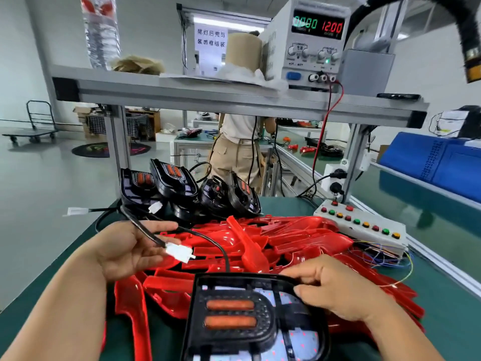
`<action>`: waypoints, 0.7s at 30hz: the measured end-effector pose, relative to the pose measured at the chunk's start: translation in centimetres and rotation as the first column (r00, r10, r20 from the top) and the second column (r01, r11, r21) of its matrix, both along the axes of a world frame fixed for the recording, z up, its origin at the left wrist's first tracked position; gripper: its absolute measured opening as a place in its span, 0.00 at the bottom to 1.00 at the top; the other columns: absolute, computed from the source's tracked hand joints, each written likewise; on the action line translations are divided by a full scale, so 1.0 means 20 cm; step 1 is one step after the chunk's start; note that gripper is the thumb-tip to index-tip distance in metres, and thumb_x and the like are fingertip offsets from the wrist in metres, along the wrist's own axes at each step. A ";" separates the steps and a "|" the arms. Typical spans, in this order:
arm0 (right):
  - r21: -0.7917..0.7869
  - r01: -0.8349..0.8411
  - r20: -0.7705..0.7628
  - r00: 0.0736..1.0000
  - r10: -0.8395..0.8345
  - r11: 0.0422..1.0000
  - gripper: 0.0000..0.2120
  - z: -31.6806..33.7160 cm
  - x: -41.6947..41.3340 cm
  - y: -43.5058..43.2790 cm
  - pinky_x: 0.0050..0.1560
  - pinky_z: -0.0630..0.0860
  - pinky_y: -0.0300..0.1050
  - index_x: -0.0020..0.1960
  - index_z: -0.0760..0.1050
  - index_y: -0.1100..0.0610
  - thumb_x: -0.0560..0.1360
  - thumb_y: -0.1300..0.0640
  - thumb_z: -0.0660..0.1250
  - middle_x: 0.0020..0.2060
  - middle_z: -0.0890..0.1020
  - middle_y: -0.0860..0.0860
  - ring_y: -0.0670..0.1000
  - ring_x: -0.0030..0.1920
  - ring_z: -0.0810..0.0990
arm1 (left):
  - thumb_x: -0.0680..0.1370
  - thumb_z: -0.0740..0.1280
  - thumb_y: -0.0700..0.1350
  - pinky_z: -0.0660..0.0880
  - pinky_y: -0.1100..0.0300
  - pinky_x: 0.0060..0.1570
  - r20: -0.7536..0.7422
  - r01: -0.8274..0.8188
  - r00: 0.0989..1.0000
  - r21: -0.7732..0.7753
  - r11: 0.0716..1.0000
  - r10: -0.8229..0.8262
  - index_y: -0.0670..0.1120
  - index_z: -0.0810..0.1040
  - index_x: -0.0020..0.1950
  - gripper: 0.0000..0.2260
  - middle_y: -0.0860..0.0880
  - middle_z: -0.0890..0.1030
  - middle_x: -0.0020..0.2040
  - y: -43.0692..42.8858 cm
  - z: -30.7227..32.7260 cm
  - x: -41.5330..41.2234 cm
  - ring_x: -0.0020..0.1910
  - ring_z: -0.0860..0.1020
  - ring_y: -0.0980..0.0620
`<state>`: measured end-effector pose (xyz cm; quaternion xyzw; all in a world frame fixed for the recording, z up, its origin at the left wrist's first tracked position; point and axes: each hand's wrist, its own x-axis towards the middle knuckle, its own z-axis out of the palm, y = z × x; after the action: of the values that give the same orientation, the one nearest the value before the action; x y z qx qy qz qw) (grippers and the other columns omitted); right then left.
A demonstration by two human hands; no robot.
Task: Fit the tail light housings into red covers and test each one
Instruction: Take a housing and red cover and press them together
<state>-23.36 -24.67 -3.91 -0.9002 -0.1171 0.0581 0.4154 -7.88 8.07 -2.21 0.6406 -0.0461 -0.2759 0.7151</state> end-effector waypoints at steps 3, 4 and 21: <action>-0.023 -0.009 -0.050 0.999 0.008 1.000 0.18 -0.01 0.00 -0.04 0.60 0.77 0.54 0.57 0.81 0.39 0.70 0.52 0.65 0.51 0.86 0.54 0.54 0.57 0.82 | 0.74 0.49 0.26 0.75 0.63 0.19 0.015 -0.038 0.999 0.215 0.976 0.035 0.38 0.79 0.57 0.22 0.37 0.82 0.35 0.05 0.00 0.01 0.22 0.78 0.51; -0.031 -0.013 -0.064 0.998 0.011 0.999 0.18 -0.01 0.01 -0.05 0.60 0.78 0.48 0.57 0.81 0.38 0.71 0.53 0.64 0.51 0.86 0.50 0.50 0.57 0.82 | 0.74 0.51 0.26 0.74 0.64 0.18 0.023 -0.064 0.998 0.267 0.961 0.061 0.38 0.79 0.55 0.21 0.38 0.81 0.35 0.07 -0.01 0.01 0.22 0.78 0.51; -0.432 0.331 0.358 0.917 -0.178 0.839 0.14 0.08 0.21 0.17 0.50 0.74 0.41 0.46 0.84 0.51 0.77 0.44 0.65 0.40 0.84 0.42 0.42 0.42 0.79 | 0.77 0.63 0.45 0.70 0.47 0.59 0.801 -0.775 0.555 0.399 0.490 0.225 0.46 0.78 0.61 0.13 0.38 0.77 0.59 -0.14 0.00 -0.01 0.60 0.74 0.37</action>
<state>-19.12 -21.23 -2.30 -0.9806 -0.0389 -0.1097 0.1577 -8.03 5.24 -2.13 0.8979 0.0250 0.2147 0.3836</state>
